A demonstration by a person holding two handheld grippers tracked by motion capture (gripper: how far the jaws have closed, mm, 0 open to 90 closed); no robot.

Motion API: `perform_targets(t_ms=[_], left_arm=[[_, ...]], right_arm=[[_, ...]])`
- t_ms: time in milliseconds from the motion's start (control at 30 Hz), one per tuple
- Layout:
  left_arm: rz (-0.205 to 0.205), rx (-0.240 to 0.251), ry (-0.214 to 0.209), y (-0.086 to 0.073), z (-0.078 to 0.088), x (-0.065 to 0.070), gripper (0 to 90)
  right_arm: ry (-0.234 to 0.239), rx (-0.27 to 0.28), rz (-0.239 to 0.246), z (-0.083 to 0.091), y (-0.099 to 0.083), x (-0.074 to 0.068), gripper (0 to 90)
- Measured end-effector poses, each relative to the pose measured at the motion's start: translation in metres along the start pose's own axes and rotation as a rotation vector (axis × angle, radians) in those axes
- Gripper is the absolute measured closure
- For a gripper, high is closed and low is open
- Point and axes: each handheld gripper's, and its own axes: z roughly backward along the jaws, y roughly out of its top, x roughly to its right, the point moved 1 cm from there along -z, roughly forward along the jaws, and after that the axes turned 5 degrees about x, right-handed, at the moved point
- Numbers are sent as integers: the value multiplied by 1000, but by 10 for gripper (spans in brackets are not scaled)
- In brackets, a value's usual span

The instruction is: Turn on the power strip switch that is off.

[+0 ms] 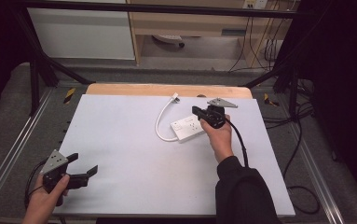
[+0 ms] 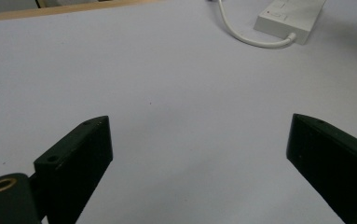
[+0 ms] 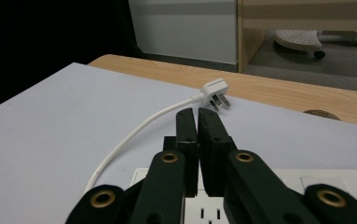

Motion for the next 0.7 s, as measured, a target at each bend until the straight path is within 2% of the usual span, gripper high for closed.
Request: perform_targets(t_ms=[133, 700], left_arm=[[-1, -1, 0, 0, 0, 0, 71], [3, -6, -7, -1, -1, 1, 70]], right_arm=[[-19, -1, -6, 4, 2, 3, 798], [-35, 0, -21, 25, 6, 11, 657]])
